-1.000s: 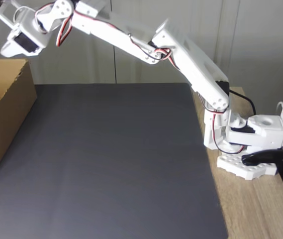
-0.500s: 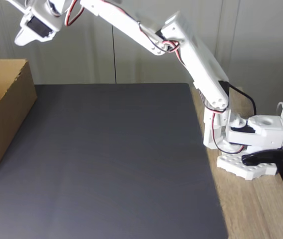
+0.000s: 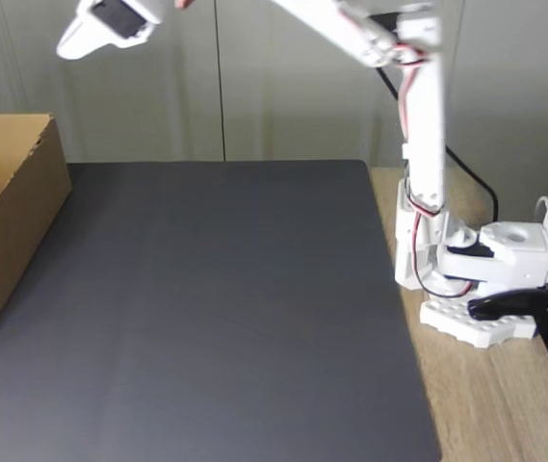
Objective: Grasp a ball and put it in the box.
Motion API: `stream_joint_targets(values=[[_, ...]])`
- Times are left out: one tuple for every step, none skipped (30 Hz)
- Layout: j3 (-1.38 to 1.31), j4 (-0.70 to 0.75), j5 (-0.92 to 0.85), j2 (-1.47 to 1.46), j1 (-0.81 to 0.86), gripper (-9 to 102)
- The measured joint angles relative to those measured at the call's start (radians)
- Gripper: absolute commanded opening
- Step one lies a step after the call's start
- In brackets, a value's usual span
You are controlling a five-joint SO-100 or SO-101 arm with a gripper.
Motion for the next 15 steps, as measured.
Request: stream_joint_targets(values=[[0.081,-0.021,0.002,0.063,-0.002,0],[0.164,-0.046,0.002,0.123,-0.003,0],[0.256,-0.074,0.002,0.179,-0.009,0],[0.347,-0.101,0.002,0.241,-0.015,0],[0.434,-0.133,0.002,0.301,-0.021,0],[0.525,-0.163,-0.002,0.362,-0.029,0],[0.609,-0.193,-0.003,0.417,-0.035,0],[0.686,-0.224,-0.011,0.472,-0.046,0],[0.753,-0.249,-0.015,0.522,-0.055,0],[0.822,-0.273,-0.021,0.563,-0.066,0],[0.882,-0.296,-0.025,0.600,-0.075,0],[0.942,-0.314,-0.035,0.643,-0.084,0],[0.997,-0.337,-0.035,0.683,-0.091,0],[1.052,-0.356,-0.038,0.719,-0.100,0],[1.106,-0.368,-0.041,0.758,-0.107,0]])
